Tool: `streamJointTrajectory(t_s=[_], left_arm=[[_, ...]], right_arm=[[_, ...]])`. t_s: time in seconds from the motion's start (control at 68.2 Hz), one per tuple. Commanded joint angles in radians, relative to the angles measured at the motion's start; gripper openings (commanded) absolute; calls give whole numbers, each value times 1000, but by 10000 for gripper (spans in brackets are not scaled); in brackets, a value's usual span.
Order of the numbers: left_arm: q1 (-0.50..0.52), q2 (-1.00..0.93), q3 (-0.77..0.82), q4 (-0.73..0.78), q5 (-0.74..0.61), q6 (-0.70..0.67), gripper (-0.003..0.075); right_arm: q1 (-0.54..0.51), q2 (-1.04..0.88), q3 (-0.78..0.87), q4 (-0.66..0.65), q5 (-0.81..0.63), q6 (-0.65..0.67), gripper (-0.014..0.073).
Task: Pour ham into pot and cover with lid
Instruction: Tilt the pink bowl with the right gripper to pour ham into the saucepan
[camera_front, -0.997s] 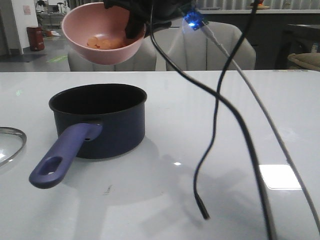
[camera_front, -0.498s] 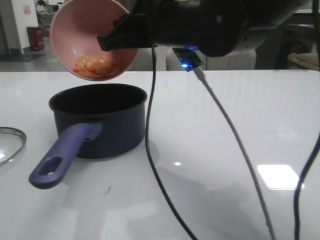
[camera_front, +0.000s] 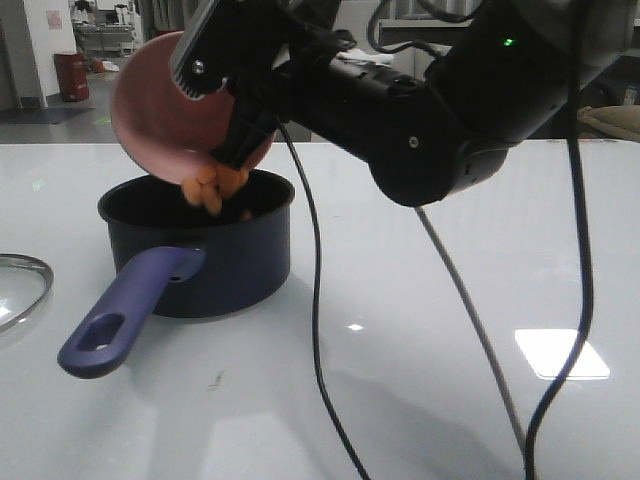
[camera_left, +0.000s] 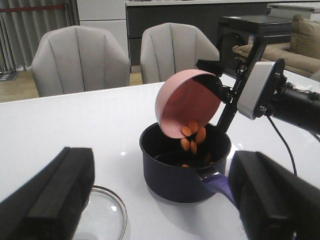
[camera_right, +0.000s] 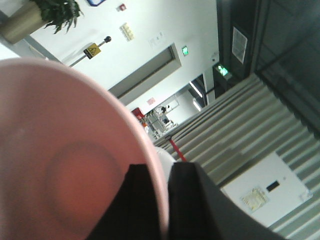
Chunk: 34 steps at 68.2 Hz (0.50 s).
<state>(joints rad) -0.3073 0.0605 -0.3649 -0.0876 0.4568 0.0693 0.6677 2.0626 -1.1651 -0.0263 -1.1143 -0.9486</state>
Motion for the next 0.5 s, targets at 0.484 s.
streamJointTrajectory(t_s=[0.484], left_arm=[[-9,10,-27,-12,-76,-1,582]], right_arm=[[-1,-104,-30,116,-97,542,137]])
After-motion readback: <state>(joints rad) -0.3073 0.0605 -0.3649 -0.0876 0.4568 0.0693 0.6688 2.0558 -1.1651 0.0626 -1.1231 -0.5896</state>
